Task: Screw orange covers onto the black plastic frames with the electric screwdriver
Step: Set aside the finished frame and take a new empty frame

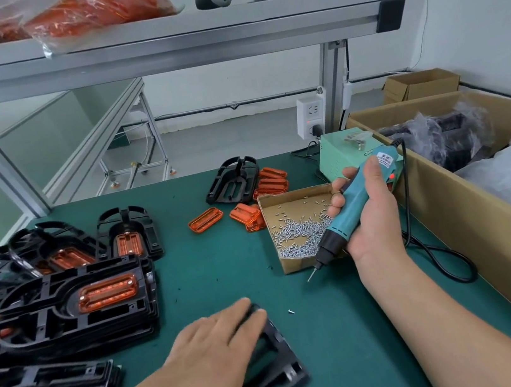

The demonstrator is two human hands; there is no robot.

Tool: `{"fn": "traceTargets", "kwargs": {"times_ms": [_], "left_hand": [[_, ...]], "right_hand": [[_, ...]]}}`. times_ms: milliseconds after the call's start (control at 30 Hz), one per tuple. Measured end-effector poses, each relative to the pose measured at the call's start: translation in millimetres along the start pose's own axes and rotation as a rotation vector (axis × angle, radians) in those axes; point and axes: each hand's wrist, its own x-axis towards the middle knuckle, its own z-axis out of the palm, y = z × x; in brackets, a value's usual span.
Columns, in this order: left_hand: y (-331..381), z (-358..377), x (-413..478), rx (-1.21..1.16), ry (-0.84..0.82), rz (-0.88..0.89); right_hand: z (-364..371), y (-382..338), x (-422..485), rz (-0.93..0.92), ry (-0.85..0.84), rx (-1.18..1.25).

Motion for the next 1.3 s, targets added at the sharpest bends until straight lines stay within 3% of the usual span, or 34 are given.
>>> {"fn": "traceTargets", "kwargs": {"times_ms": [200,400,467,533,600,667,833,1300], "left_hand": [[10,6,10,-0.052,-0.079,0.216],[15,-1,18,-0.084,-0.069,0.251],[5,-13,14,-0.152,0.031,0.198],[-11,-35,16,-0.259,0.238,0.111],[-28,-63,31,-0.286,0.409,-0.034],[-47,-92,60,-0.238,0.463,-0.22],[-87,-117,133,-0.011,0.368,-0.489],[-76,-89,140,0.056,0.366,-0.55]], "right_hand": [[0,0,0,-0.001,-0.003,0.002],[0,1,1,-0.006,-0.01,0.002],[0,1,1,0.0,-0.011,0.007],[0,1,1,-0.008,-0.006,0.009],[1,1,0,-0.014,-0.008,0.0],[1,1,0,-0.012,-0.009,-0.012],[2,0,0,-0.016,-0.001,-0.017],[3,2,-1,-0.03,-0.015,-0.029]]}}
